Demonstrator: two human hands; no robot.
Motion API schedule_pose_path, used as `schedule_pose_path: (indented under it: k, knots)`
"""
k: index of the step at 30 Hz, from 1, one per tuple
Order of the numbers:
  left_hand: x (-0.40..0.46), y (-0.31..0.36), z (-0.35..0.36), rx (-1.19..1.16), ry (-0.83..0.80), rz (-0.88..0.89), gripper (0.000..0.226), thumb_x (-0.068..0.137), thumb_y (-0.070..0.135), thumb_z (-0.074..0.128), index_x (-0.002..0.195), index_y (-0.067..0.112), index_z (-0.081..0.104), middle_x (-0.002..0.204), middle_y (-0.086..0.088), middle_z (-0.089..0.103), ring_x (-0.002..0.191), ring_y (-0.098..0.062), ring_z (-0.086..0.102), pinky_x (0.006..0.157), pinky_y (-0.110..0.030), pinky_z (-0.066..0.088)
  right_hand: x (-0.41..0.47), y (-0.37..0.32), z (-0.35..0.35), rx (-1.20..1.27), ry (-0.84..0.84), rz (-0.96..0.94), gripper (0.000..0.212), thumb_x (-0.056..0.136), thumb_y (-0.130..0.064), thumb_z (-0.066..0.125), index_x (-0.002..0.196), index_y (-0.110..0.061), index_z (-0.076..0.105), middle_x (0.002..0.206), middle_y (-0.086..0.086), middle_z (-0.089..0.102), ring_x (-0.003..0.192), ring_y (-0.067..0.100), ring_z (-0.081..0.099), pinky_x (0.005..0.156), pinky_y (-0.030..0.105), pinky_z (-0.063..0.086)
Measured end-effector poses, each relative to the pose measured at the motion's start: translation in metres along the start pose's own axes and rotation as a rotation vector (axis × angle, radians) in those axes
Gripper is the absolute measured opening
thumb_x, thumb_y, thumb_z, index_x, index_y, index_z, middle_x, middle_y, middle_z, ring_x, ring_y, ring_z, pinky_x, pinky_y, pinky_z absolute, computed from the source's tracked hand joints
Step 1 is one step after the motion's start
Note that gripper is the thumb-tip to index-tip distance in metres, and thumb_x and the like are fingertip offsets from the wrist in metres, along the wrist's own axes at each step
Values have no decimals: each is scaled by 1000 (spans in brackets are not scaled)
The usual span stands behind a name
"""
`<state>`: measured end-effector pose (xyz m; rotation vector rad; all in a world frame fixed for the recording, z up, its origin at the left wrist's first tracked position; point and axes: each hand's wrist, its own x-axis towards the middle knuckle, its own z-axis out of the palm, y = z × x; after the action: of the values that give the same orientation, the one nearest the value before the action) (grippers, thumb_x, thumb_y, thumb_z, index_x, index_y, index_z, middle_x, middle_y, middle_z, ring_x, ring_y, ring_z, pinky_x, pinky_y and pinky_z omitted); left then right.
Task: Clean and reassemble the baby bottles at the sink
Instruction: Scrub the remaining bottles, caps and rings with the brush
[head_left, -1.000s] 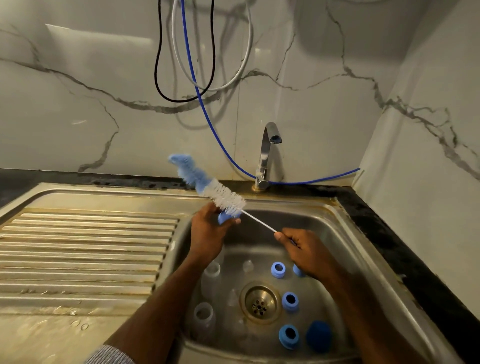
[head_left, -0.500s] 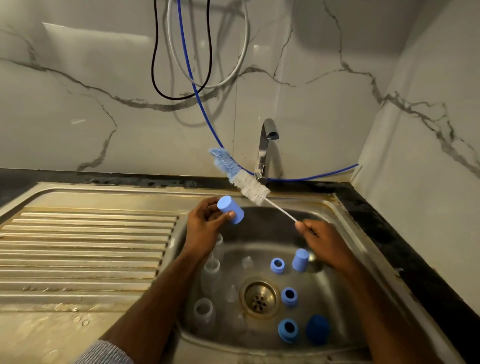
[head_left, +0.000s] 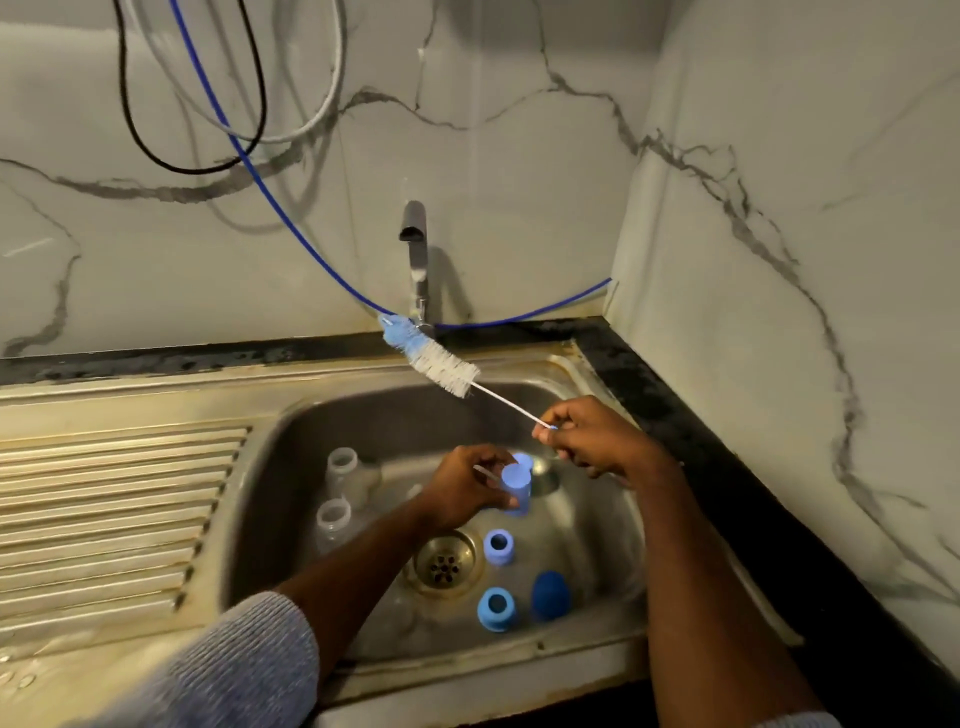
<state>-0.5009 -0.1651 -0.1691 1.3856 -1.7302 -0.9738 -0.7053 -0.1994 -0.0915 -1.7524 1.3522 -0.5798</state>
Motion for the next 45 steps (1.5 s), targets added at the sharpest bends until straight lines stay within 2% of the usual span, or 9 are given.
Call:
schedule_pose_path:
  k: [5, 9, 14, 18, 26, 31, 38, 41, 45]
  knots:
    - [19, -8, 29, 114, -94, -31, 40, 64, -1, 91, 99, 4, 72, 93, -2, 69, 82, -11, 62, 70, -21, 53, 2, 4, -3, 0, 2, 7, 11, 95, -26, 66, 88, -18, 68, 56, 2, 56, 40, 9, 41, 40, 19, 31]
    - [30, -15, 45, 203, -165, -30, 39, 65, 2, 90, 89, 21, 67, 89, 4, 65, 80, -8, 58, 64, -7, 41, 5, 7, -4, -44, 4, 21, 9, 93, -24, 67, 85, -20, 69, 57, 1, 57, 40, 8, 42, 40, 20, 33]
    - [34, -29, 61, 259, -268, -29, 41, 69, 5, 88, 104, 13, 68, 100, 1, 68, 92, -11, 63, 79, -20, 50, 9, 10, -1, -116, 6, 24, 11, 91, -22, 66, 81, -23, 70, 53, -3, 57, 36, 3, 44, 41, 20, 34]
    - [29, -33, 67, 278, -288, -17, 46, 73, 6, 87, 112, 11, 64, 108, -6, 68, 94, -15, 66, 76, -16, 51, 11, 9, 1, -126, -21, 23, 8, 91, -20, 65, 85, -21, 71, 50, -5, 56, 36, 2, 44, 39, 19, 34]
    - [-1, -8, 11, 269, -165, -58, 37, 71, -7, 84, 103, -2, 67, 99, -14, 70, 86, -20, 67, 85, -45, 58, 11, 3, 10, -138, -64, 10, 8, 91, -18, 65, 86, -19, 70, 49, -6, 55, 37, 6, 41, 38, 16, 31]
    - [-49, -6, -63, 590, -112, -22, 25, 77, 14, 85, 98, 10, 72, 95, 0, 72, 85, -15, 67, 83, -30, 56, 9, -8, 24, -123, -160, 1, 7, 92, -21, 66, 91, -15, 70, 52, -4, 55, 41, 9, 40, 38, 16, 31]
    - [-112, -7, -131, 825, -98, -98, 41, 70, 38, 90, 98, 17, 70, 92, 7, 69, 80, -7, 61, 70, -15, 45, 4, -18, 44, -145, -188, -97, 9, 93, -17, 68, 91, -9, 70, 59, 5, 57, 34, 3, 41, 36, 15, 34]
    - [-128, -9, -138, 909, -184, -191, 53, 69, 44, 90, 111, 25, 66, 100, 8, 61, 88, -10, 57, 66, -19, 40, 1, -17, 48, -111, -187, -112, 7, 93, -16, 69, 89, -10, 70, 53, 1, 55, 35, 4, 40, 37, 16, 35]
    - [-140, -13, -128, 1067, -350, -286, 67, 68, 42, 91, 126, 30, 60, 110, 4, 49, 99, -17, 52, 77, -29, 40, -4, -15, 53, -83, -232, -104, 6, 93, -14, 68, 93, -8, 70, 46, -3, 51, 36, 7, 38, 40, 18, 31]
